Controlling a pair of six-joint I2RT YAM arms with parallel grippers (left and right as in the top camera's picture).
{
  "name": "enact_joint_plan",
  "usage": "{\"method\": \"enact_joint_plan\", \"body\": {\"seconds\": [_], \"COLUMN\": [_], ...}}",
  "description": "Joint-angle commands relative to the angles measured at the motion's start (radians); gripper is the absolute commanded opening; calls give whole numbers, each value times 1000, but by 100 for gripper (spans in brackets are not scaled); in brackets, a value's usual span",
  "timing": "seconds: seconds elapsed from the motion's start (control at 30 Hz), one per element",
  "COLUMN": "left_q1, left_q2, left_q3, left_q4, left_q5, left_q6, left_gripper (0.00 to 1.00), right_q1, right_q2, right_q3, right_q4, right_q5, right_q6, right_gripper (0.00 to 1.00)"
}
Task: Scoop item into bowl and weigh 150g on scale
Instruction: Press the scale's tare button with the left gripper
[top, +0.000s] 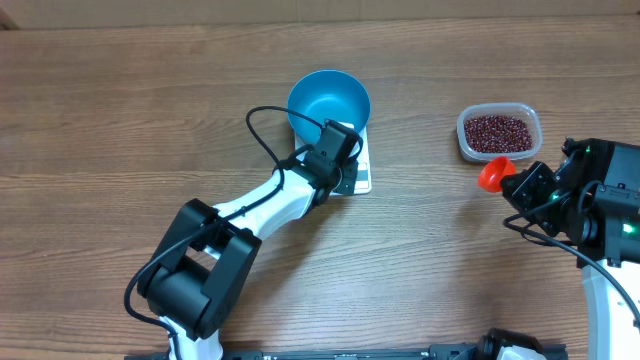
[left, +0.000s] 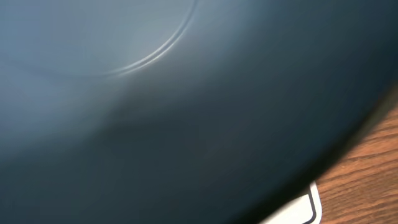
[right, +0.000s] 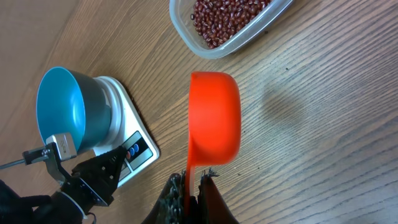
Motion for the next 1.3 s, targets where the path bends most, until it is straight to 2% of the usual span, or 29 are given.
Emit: {"method": "enact_joint_plan", "body": {"seconds": [0.0, 0.43, 0.67, 0.9, 1.0, 1.27], "left_q1": [-5, -78, -78, -78, -78, -70], "left_q2": [31, -160, -154, -158, -183, -346], "left_q3": [-5, 31, 30, 31, 34, 84], "left_q4": [-10, -126, -124, -125, -147, -312], "left_q5": [23, 18, -94, -87, -45, -8], "left_q6": [0, 84, 84, 85, 124, 189], "left_gripper": [4, 4, 4, 4, 4, 4], "right_q1": [-5, -5, -5, -5, -5, -5], "right_q2": [-8, -8, -8, -8, -8, -8], "right_q3": [26, 26, 26, 26, 26, 26], "right_q4": [5, 11, 16, 18, 18, 19], "right_q5": [11, 11, 11, 18, 18, 18], "right_q6": [-4, -4, -5, -8, -8, -8], "right_gripper": [4, 4, 4, 4, 4, 4]}}
